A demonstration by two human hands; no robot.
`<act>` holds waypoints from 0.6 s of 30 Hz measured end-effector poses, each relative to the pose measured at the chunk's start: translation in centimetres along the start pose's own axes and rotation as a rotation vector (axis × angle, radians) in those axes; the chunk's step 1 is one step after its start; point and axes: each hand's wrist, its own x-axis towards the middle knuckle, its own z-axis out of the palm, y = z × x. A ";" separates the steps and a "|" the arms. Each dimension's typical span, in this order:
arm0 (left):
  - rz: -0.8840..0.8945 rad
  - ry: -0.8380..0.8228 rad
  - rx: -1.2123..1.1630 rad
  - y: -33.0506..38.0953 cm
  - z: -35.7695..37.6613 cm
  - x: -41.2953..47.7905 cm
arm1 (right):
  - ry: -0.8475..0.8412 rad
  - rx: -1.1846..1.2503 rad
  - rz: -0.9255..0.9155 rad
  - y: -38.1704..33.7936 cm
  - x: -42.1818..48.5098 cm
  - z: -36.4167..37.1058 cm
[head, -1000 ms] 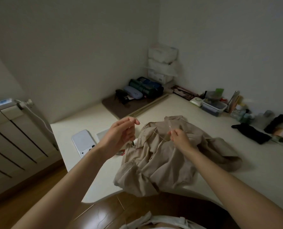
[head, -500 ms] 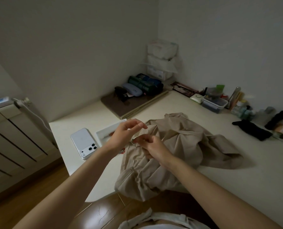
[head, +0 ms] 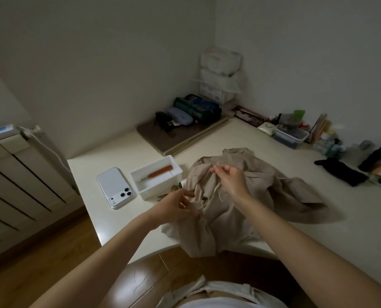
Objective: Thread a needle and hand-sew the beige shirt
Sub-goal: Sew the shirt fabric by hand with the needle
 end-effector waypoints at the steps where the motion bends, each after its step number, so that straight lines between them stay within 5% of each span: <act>1: 0.016 0.017 0.028 -0.1 0.2 0.0 | 0.016 -0.029 0.015 0.5 0.2 -0.1; 5: 0.046 0.112 0.004 -0.5 0.5 0.1 | 0.003 -0.181 0.063 2.2 0.8 -0.8; 11: 0.038 0.210 -0.196 -0.5 0.6 -0.1 | -0.230 -0.644 0.158 2.9 -0.2 -0.7; 18: 0.112 0.254 -0.351 0.2 0.5 -0.5 | -0.085 -0.480 -0.255 0.4 -3.1 -0.2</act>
